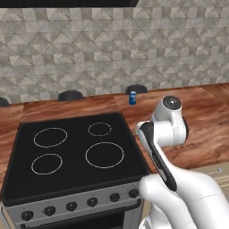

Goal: Four empty soda cans are scattered around the kitchen. Gather all the cans and cluster them next to the stove for recycling.

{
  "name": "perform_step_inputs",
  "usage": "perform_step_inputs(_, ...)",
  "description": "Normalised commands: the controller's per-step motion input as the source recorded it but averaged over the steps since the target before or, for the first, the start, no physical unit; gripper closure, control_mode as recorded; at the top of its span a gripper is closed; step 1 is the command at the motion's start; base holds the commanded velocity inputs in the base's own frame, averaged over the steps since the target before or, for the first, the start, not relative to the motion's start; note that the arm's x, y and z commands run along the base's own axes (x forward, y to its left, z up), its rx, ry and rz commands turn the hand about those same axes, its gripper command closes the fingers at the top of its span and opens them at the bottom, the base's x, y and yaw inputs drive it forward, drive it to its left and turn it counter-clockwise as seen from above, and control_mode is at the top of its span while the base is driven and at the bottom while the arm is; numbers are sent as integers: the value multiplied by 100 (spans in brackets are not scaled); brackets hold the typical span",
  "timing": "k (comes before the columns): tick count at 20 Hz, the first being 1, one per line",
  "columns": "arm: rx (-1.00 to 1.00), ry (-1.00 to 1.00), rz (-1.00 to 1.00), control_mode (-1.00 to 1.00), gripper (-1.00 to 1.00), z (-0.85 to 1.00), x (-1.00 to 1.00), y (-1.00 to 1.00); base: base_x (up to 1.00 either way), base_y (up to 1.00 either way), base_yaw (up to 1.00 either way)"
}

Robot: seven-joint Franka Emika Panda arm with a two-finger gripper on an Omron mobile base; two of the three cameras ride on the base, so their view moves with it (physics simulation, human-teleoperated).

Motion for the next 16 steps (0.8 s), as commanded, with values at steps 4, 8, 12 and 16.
perform_step_inputs(4, 0, 12, 0, -100, -100, 7, 1, 0, 0, 0, 0)
perform_step_inputs(8, 0, 17, 0, -100, -100, 0, 3, 0, 0, 0, 0)
perform_step_inputs(12, 0, 14, 0, -100, -100, 0, 3, 0, 0, 0, 0)
perform_step_inputs(16, 0, 9, 0, -100, -100, 0, 0, -3, 0, 0, 0)
